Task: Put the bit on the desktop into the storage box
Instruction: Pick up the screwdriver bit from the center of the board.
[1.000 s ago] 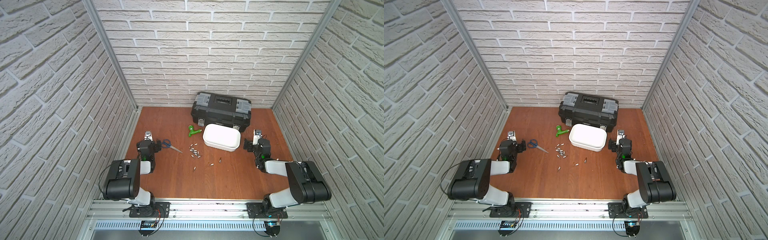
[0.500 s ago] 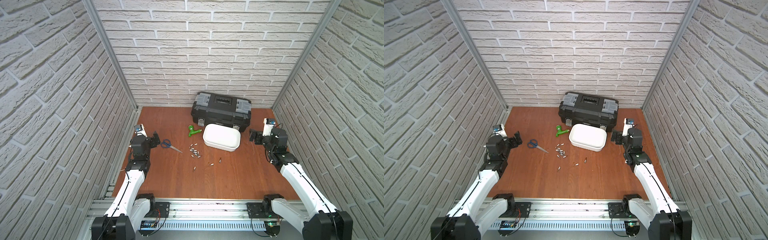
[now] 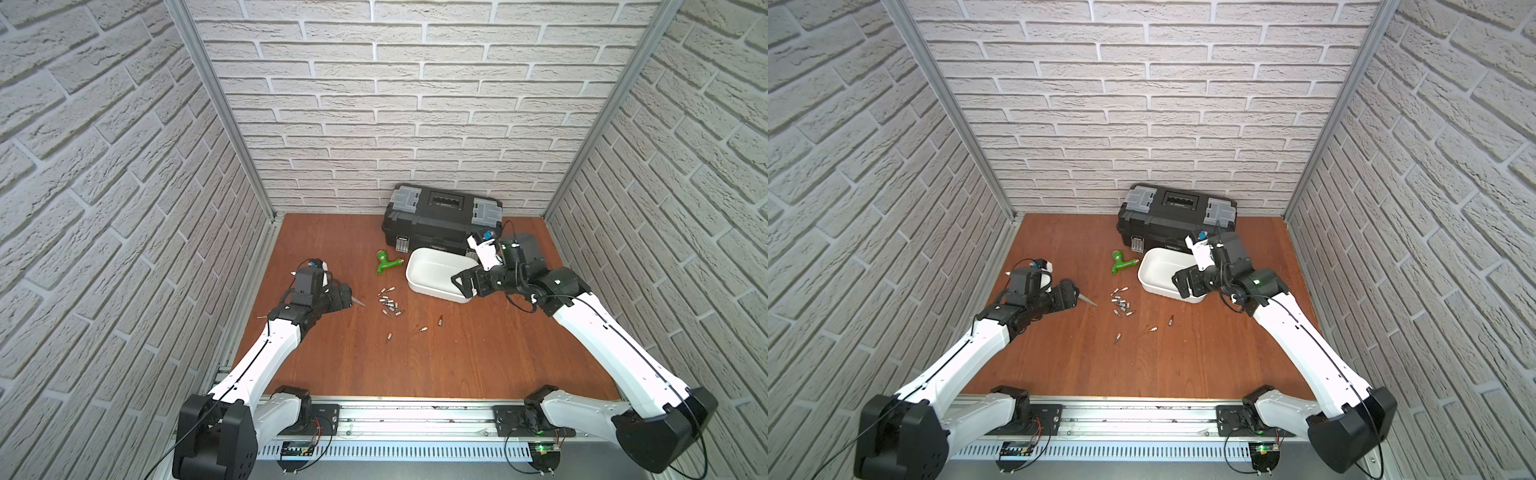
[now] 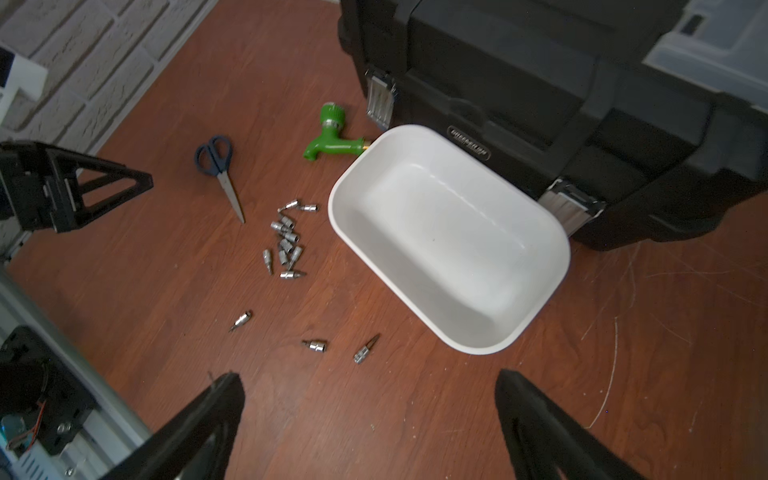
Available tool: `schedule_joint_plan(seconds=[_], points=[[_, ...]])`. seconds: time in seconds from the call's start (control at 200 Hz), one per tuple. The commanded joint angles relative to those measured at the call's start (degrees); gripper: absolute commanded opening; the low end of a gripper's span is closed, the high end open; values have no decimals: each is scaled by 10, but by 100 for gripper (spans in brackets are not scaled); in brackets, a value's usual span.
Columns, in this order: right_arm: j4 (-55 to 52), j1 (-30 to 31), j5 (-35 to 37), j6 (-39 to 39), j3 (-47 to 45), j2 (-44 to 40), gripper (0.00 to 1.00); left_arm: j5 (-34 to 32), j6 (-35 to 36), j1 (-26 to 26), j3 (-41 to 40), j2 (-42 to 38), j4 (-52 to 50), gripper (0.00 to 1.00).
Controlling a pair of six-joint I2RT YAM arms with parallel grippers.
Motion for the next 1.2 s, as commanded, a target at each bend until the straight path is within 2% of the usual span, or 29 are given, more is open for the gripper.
schedule_joint_plan(seconds=[0.0, 0.405, 0.68, 0.885, 0.97, 1.19], points=[[-83, 42, 28, -34, 41, 40, 99, 15, -21, -7, -7, 2, -8, 98], [-194, 167, 116, -125, 150, 238, 99, 0, -23, -10, -23, -11, -19, 98], [-178, 213, 126, -159, 161, 331, 97, -8, -20, -9, -29, -28, -28, 99], [-173, 217, 131, -174, 165, 391, 86, -8, -19, -10, -28, -29, -31, 99], [-158, 217, 142, -177, 158, 406, 79, -11, -19, -9, -27, -28, -33, 99], [-138, 217, 138, -183, 148, 444, 69, -13, -20, -10, -25, -22, -35, 99]])
